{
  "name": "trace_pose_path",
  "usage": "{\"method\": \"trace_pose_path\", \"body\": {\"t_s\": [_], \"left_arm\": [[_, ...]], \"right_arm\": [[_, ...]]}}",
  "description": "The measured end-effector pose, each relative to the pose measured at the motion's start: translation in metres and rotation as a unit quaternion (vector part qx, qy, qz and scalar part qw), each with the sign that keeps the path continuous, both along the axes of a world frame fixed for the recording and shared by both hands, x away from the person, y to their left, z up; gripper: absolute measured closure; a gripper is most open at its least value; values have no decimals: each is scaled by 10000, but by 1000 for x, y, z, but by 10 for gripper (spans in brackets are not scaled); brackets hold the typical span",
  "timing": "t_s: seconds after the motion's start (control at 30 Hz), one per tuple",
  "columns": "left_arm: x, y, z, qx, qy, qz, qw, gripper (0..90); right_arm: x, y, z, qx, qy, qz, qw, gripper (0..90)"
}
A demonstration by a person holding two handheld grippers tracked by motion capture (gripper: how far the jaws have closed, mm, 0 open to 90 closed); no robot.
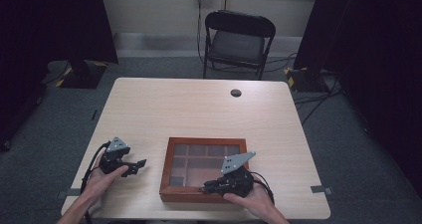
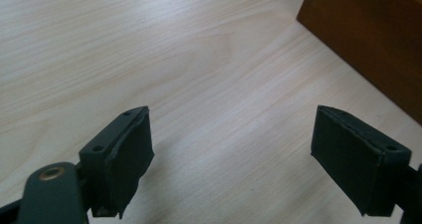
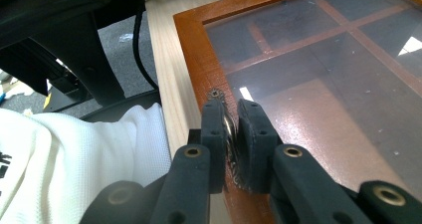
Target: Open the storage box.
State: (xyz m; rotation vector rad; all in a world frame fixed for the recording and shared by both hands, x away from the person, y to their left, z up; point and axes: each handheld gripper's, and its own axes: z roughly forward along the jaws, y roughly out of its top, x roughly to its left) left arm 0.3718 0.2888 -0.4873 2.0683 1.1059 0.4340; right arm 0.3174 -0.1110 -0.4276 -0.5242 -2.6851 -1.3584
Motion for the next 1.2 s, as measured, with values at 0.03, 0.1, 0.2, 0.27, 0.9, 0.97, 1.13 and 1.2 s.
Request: {"method": "trace_pose_path", "body": {"t_s": [0.03, 0.1, 0.2, 0.27, 0.9, 0.97, 1.13, 1.2], "left_arm": [[-1, -2, 2, -28, -19, -60, 10000, 160], [-3, -4, 4, -123, -11, -129, 9998, 163], [-5, -9, 7, -223, -43, -255, 9994, 166], [-7, -12, 9, -233, -102, -309, 9992, 169], [-16, -41, 18, -520, -54, -935, 9942, 165], [-19, -45, 20, -525, -95, -1012, 9934, 165], [-23, -51, 23, -561, -201, -1153, 9915, 164], [-24, -53, 23, -530, -240, -1203, 9910, 159]], "right_arm": [[0, 0, 1, 11, 9, 5, 10000, 823], [1, 0, 2, 15, 32, 10, 10000, 824], [1, -1, 5, 14, 9, 23, 10000, 825], [2, -1, 8, -15, -10, 30, 10000, 825], [7, -3, 30, 106, -34, -13, 9999, 827], [7, -2, 33, 96, -71, -35, 9999, 827], [8, -2, 37, 96, -110, -38, 9999, 828], [9, -2, 40, 97, -132, -38, 9999, 828]]}}
